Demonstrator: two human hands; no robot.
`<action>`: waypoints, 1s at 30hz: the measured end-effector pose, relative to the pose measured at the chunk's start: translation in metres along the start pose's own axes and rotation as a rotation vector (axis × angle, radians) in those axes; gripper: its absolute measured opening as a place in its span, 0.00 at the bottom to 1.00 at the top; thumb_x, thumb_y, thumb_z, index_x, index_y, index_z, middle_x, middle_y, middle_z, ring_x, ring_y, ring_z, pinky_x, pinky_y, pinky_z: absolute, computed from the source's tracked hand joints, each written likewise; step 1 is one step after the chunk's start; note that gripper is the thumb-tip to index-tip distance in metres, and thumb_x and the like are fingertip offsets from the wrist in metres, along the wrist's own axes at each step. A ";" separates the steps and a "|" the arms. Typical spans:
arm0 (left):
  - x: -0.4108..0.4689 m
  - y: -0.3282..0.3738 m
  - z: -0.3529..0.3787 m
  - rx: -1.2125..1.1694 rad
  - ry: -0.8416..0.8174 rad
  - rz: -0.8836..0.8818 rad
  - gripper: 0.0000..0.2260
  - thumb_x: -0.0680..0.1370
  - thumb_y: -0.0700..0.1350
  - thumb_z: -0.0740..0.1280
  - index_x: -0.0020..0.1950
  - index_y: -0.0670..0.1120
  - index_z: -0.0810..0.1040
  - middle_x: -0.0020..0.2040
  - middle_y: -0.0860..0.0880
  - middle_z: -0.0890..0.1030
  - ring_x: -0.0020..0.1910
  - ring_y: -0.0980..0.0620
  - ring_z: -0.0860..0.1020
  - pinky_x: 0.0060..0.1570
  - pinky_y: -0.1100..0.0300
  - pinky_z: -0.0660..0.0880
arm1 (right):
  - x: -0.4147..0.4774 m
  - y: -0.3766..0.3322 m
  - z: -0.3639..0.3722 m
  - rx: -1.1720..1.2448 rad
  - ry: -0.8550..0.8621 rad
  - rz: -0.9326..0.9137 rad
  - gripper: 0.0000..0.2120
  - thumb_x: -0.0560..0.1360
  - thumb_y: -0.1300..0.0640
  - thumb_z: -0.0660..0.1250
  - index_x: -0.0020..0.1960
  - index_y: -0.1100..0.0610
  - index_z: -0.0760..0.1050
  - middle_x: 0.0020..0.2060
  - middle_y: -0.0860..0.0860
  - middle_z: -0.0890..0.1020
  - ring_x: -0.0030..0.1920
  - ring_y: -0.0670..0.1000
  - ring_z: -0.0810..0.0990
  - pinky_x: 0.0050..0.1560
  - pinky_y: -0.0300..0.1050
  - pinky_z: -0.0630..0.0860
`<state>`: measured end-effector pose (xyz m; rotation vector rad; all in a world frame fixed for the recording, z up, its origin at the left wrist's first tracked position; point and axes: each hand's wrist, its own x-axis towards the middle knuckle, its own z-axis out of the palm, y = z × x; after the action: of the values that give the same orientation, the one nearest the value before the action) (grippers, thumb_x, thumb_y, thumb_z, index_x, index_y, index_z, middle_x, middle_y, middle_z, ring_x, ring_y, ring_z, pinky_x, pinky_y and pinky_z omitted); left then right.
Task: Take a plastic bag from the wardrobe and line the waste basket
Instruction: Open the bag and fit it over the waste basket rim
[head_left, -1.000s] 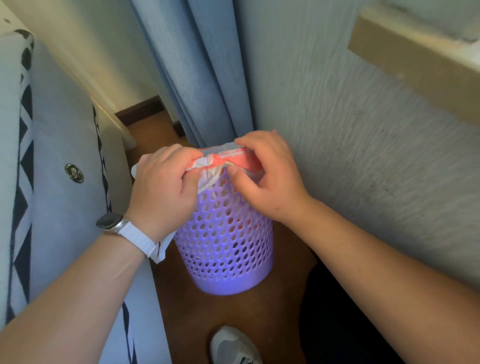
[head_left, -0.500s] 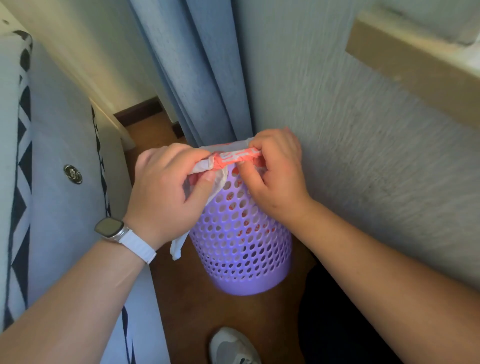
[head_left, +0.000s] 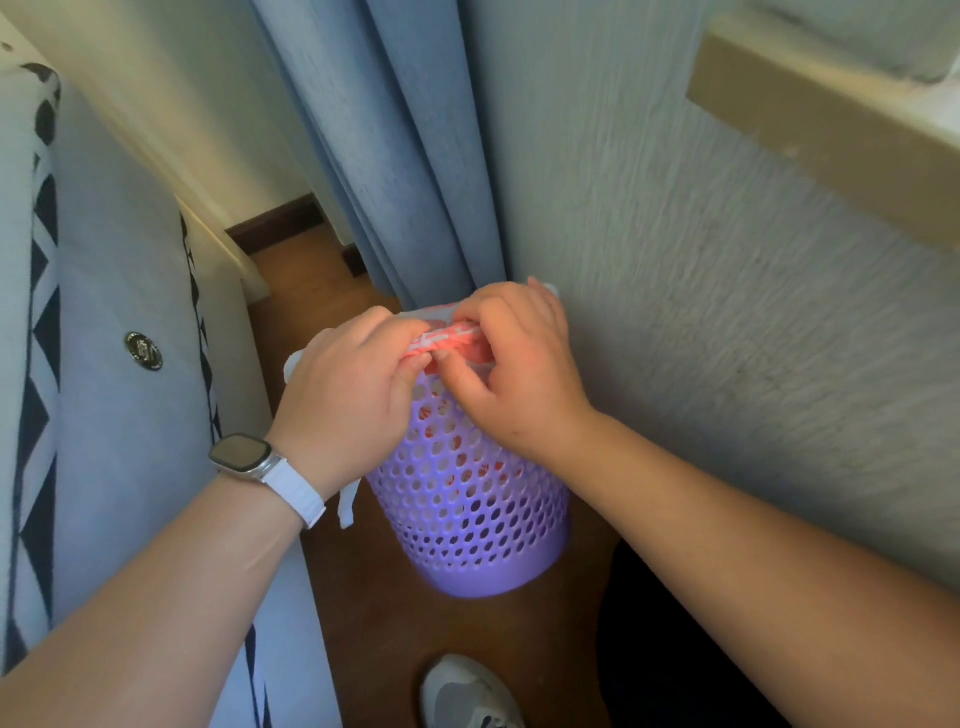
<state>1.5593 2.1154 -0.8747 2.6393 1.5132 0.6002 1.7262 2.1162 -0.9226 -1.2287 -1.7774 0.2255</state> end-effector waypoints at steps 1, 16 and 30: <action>0.000 -0.003 0.001 0.021 -0.018 -0.024 0.13 0.78 0.46 0.58 0.53 0.41 0.78 0.43 0.44 0.77 0.40 0.39 0.77 0.40 0.46 0.74 | -0.001 0.003 0.000 0.019 -0.032 -0.018 0.15 0.73 0.48 0.67 0.52 0.58 0.78 0.48 0.52 0.80 0.52 0.53 0.76 0.66 0.57 0.66; 0.000 -0.009 0.003 -0.124 0.031 -0.058 0.08 0.77 0.43 0.61 0.47 0.42 0.79 0.41 0.53 0.72 0.41 0.46 0.75 0.43 0.54 0.68 | 0.005 0.032 -0.006 0.055 0.010 0.034 0.12 0.72 0.54 0.66 0.50 0.62 0.77 0.49 0.57 0.80 0.52 0.59 0.77 0.59 0.64 0.72; 0.000 0.001 0.005 -0.075 0.154 -0.047 0.09 0.77 0.43 0.62 0.49 0.40 0.80 0.42 0.47 0.79 0.42 0.45 0.77 0.44 0.56 0.67 | 0.004 0.008 -0.004 0.011 0.038 -0.029 0.12 0.72 0.54 0.70 0.50 0.61 0.78 0.47 0.55 0.79 0.51 0.58 0.77 0.61 0.63 0.68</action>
<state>1.5621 2.1157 -0.8789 2.5464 1.5524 0.8561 1.7339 2.1220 -0.9224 -1.1909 -1.7578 0.1935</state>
